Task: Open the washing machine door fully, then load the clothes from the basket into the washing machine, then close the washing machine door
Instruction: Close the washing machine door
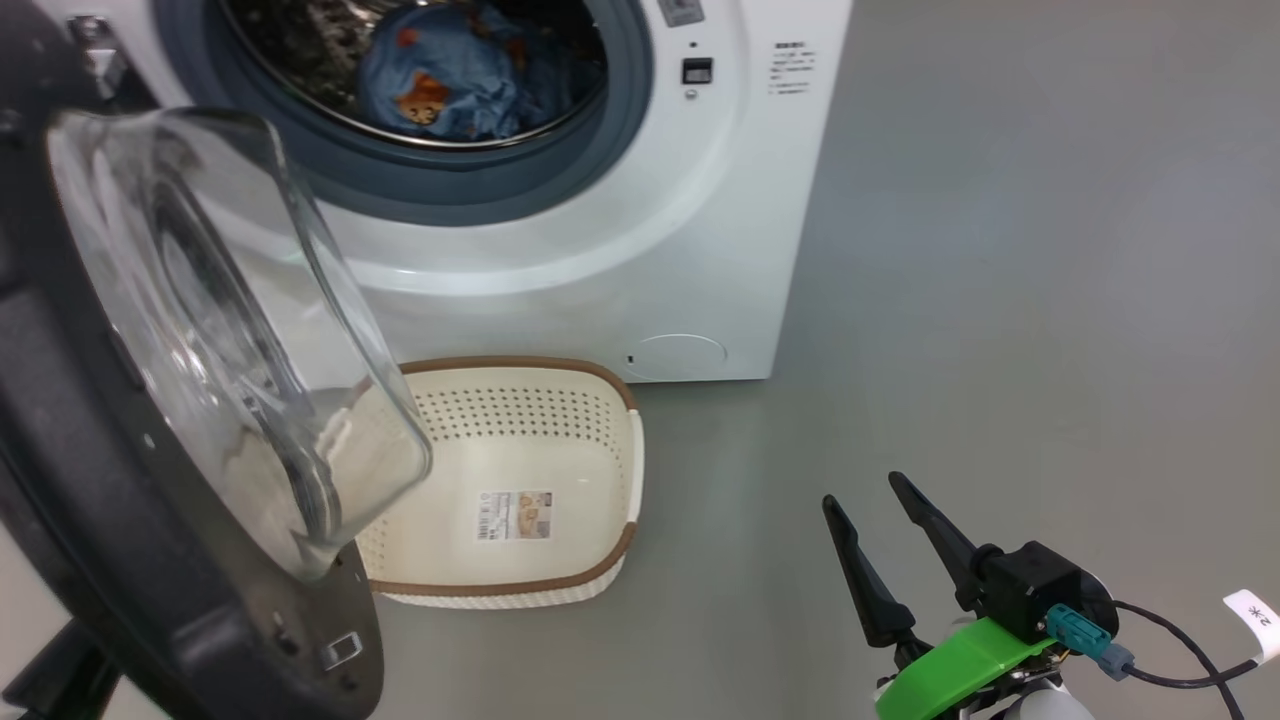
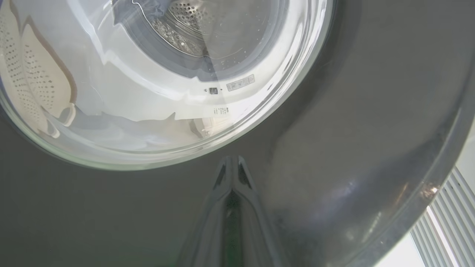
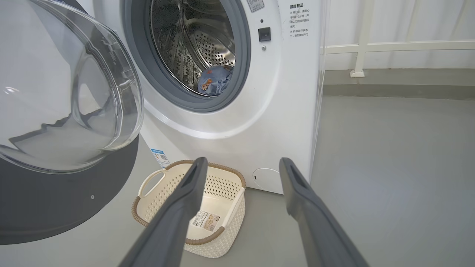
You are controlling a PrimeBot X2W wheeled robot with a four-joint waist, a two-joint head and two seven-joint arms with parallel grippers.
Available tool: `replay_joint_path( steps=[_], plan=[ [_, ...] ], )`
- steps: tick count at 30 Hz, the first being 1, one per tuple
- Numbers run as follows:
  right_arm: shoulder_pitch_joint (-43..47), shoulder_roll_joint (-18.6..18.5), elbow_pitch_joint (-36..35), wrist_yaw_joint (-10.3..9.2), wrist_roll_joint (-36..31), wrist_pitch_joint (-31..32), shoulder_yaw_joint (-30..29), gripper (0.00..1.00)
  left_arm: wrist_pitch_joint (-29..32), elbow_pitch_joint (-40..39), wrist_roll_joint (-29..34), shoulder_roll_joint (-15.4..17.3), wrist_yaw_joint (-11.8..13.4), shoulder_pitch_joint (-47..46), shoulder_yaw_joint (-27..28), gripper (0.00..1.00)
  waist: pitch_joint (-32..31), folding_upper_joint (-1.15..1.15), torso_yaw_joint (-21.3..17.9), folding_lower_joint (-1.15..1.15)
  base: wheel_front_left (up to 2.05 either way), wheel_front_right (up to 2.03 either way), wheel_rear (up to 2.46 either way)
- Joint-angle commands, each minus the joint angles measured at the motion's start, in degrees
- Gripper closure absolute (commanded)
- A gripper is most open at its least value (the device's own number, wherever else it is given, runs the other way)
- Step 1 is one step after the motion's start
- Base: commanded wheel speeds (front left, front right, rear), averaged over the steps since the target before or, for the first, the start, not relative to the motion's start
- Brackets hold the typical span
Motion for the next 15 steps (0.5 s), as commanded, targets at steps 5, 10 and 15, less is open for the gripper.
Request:
replay_joint_path(
  steps=[5,10,15],
  plan=[
    [-1.2,0.5,-1.8,0.16,0.8,-0.7,1.1,0.0,-1.8,-2.1,0.7,-0.5,-2.7,-1.9,-1.6,1.0,0.9,0.0,-4.1,0.0,0.0,0.0,0.0],
    [-1.2,0.5,-1.8,0.16,1.1,-0.7,1.2,0.0,-5.6,-1.0,0.1,-1.2,-5.3,-3.0,-5.2,1.0,1.1,0.0,-6.2,0.0,0.0,0.0,0.0],
    [-1.7,0.5,-1.9,0.16,1.4,-0.7,1.4,0.0,-9.9,0.4,-2.1,-1.4,-7.6,-4.4,-9.9,1.0,1.7,0.0,-8.3,0.0,0.0,0.0,0.0]
  ],
)
